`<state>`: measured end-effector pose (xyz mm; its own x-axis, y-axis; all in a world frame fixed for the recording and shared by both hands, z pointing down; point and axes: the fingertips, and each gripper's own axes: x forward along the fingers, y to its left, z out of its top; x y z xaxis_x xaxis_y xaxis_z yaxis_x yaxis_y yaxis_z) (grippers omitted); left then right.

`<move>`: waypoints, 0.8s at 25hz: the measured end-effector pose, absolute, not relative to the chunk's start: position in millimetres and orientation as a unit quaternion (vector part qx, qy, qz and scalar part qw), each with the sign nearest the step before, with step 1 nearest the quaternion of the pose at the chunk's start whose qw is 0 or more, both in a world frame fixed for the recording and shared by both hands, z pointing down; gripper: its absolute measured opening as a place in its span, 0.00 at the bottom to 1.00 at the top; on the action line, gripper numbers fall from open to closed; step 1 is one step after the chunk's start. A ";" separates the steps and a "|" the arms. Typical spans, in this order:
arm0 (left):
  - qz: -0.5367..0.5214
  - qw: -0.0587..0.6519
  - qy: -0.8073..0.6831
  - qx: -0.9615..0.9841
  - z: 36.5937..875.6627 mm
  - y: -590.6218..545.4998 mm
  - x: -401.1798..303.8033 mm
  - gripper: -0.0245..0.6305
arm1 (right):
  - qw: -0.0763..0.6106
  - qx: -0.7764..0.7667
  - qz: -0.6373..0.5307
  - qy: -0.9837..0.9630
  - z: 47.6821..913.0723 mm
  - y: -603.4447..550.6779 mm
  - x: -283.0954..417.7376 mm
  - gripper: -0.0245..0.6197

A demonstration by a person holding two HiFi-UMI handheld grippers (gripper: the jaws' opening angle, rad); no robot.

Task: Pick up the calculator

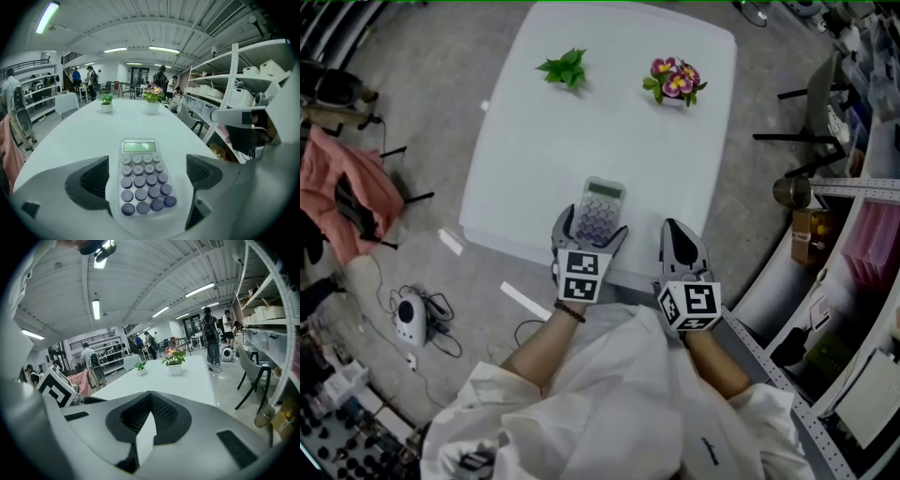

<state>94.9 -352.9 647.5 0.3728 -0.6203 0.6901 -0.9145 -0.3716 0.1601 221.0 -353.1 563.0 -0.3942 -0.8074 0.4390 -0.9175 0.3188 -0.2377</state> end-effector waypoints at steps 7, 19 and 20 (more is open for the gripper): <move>0.295 0.255 -0.505 0.770 668.4 -361.7 93.0 0.79 | 0.122 0.537 0.238 -0.801 576.0 -358.6 227.2 0.07; 0.312 0.252 -0.512 0.759 691.3 -371.4 91.3 0.79 | 0.127 0.541 0.255 -0.792 597.9 -354.5 236.6 0.07; 0.313 0.252 -0.512 0.759 692.8 -371.5 92.0 0.79 | 0.127 0.541 0.256 -0.791 599.4 -353.8 237.4 0.07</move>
<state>92.0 -371.5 692.8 0.2800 -0.6188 0.7339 -0.9350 -0.3493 0.0621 237.4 -353.8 599.4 -0.3817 -0.7908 0.4784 -0.9212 0.2831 -0.2671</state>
